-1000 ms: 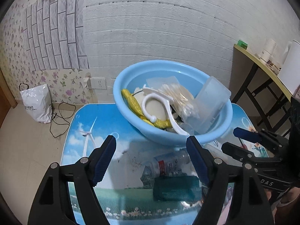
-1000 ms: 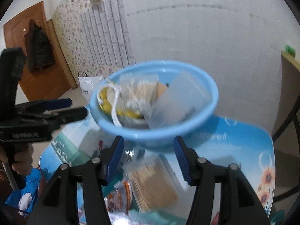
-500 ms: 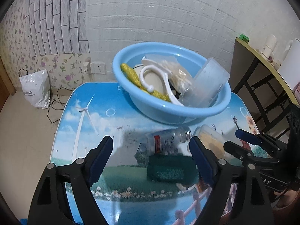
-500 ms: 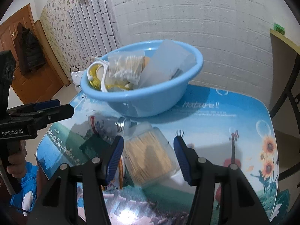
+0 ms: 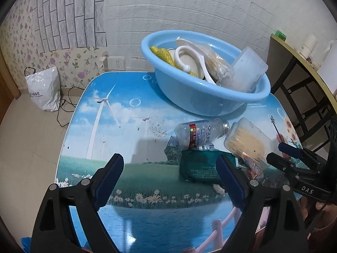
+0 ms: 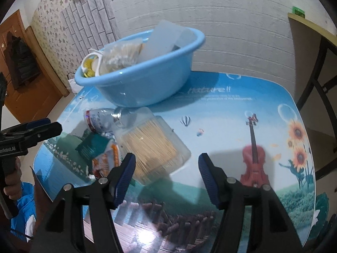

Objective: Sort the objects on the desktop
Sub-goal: 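Move the left gripper to the dark green pouch while the right gripper approaches the clear toothpick box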

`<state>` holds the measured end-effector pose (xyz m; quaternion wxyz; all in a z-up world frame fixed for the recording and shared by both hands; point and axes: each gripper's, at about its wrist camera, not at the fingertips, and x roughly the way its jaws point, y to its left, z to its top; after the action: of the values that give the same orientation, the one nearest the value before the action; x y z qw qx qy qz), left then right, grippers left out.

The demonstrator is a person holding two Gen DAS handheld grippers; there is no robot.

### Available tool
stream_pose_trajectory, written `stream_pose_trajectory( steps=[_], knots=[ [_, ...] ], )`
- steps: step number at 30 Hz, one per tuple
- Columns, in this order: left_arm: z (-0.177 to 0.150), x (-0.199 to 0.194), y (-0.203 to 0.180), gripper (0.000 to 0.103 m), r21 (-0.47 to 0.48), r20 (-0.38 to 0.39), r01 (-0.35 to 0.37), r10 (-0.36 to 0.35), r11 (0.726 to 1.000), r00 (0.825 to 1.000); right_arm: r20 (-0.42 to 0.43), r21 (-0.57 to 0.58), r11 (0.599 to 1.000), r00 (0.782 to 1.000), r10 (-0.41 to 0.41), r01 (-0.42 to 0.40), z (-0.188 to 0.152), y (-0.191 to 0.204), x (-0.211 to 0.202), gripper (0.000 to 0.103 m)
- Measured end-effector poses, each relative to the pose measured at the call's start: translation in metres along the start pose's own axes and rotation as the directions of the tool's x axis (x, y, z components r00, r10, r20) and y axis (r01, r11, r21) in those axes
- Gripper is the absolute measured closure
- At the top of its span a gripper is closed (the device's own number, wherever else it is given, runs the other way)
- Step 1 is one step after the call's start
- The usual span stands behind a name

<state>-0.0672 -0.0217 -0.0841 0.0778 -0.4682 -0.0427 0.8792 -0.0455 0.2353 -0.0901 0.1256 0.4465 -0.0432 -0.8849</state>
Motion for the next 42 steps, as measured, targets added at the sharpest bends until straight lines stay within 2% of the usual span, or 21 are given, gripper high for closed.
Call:
stream_pose_trajectory(
  steps=[2, 6, 14, 19, 20, 21, 23, 24, 30, 37, 42],
  knots=[
    [-0.002, 0.001, 0.002, 0.014, 0.000, -0.003, -0.002, 0.002, 1.000, 1.000, 0.000, 0.007, 1.000, 1.000, -0.004, 0.004, -0.002, -0.002, -0.001, 0.030],
    [-0.006, 0.005, 0.005, 0.014, -0.005, -0.015, 0.001, -0.001, 1.000, 1.000, 0.004, 0.017, 1.000, 1.000, -0.014, 0.014, -0.005, -0.007, -0.004, 0.027],
    [-0.018, 0.016, -0.001, 0.014, 0.007, -0.060, 0.023, -0.023, 1.000, 0.998, 0.008, 0.043, 0.999, 1.000, -0.017, 0.017, -0.009, -0.017, -0.006, 0.025],
    [-0.022, 0.022, -0.007, 0.014, 0.002, -0.085, 0.083, -0.083, 0.997, 0.993, 0.012, -0.014, 1.000, 1.000, 0.007, -0.007, -0.009, -0.005, -0.005, 0.025],
    [-0.022, 0.023, -0.009, 0.014, 0.003, -0.087, 0.090, -0.089, 0.996, 0.992, 0.011, -0.026, 1.000, 1.000, 0.014, -0.014, -0.009, -0.003, -0.004, 0.023],
    [-0.022, 0.025, -0.011, 0.014, 0.005, -0.090, 0.098, -0.097, 0.995, 0.991, 0.009, -0.036, 0.999, 1.000, 0.021, -0.021, -0.009, -0.001, -0.003, 0.015],
    [-0.022, 0.028, -0.016, 0.014, 0.008, -0.098, 0.113, -0.112, 0.994, 0.989, 0.015, -0.050, 0.998, 0.999, 0.036, -0.035, -0.010, 0.003, -0.002, 0.005],
    [-0.022, 0.031, -0.018, 0.014, 0.009, -0.104, 0.121, -0.120, 0.993, 0.987, 0.019, -0.054, 0.998, 0.999, 0.039, -0.038, -0.010, 0.003, -0.003, 0.004],
    [-0.023, 0.047, -0.032, 0.014, 0.034, -0.135, 0.145, -0.139, 0.989, 0.981, 0.016, -0.061, 0.997, 0.999, 0.048, -0.047, -0.006, 0.004, 0.003, 0.004],
    [-0.018, 0.052, -0.035, 0.013, 0.039, -0.119, 0.152, -0.146, 0.988, 0.982, 0.008, -0.061, 0.997, 0.998, 0.054, -0.054, -0.003, 0.003, 0.009, 0.004],
    [-0.021, 0.051, -0.041, 0.014, 0.086, -0.109, 0.133, -0.124, 0.987, 0.986, 0.015, -0.059, 0.997, 0.998, 0.054, -0.053, -0.001, 0.004, 0.011, 0.004]
  ],
)
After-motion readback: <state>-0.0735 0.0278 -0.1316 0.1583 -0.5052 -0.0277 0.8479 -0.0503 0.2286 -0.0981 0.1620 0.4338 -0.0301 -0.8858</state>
